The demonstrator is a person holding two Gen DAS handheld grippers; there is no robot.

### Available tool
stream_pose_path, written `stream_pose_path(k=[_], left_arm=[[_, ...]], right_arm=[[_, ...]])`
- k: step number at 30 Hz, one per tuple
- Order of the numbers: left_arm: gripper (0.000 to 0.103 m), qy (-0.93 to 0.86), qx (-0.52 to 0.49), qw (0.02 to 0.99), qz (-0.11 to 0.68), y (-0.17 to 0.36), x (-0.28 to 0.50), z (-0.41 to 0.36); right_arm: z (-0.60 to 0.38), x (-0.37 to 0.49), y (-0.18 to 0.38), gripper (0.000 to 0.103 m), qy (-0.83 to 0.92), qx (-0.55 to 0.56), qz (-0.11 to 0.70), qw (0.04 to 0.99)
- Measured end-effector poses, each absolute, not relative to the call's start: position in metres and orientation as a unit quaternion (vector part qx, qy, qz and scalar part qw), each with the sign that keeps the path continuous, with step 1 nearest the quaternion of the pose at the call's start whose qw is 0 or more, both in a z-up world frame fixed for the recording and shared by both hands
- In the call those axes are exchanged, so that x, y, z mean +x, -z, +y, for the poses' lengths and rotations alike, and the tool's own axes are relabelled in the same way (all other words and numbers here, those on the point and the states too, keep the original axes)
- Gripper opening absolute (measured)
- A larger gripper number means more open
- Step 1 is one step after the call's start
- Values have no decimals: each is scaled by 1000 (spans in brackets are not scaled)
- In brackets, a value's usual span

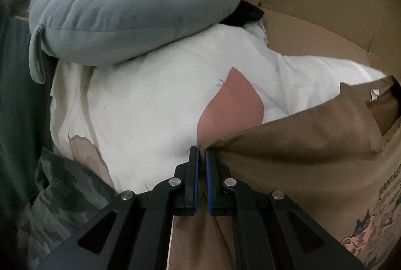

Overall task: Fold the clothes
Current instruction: 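Lift the brown T-shirt with both grippers and carry it toward the cardboard box, then open the right gripper and release the seam onto the white bedding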

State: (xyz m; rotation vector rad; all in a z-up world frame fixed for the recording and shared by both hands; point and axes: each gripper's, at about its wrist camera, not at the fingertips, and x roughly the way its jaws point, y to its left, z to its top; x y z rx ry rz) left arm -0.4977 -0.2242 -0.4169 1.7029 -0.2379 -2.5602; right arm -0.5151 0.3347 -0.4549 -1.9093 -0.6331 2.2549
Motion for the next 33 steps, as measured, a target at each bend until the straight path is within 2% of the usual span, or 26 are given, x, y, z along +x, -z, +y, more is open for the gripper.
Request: stream_pose_path(k=[10, 16, 20, 22, 27, 33], left_arm=[[5, 842, 533, 41, -75, 415, -493, -219], [5, 819, 563, 40, -101, 425, -498, -212], [8, 817, 568, 16, -94, 414, -492, -215], [8, 819, 568, 2, -80, 407, -488, -215], [8, 823, 566, -28, -40, 391, -477, -213], [8, 828, 557, -11, -64, 381, -489, -198]], right_arm=[[333, -502, 458, 4, -753, -620, -201, 87], [327, -498, 487, 5, -740, -640, -196, 61], [331, -491, 475, 6, -752, -637, -161, 49], [333, -485, 466, 12, -759, -632, -153, 38], [328, -463, 439, 19, -781, -615, -112, 2], [301, -455, 421, 19, -802, -589, -84, -55]])
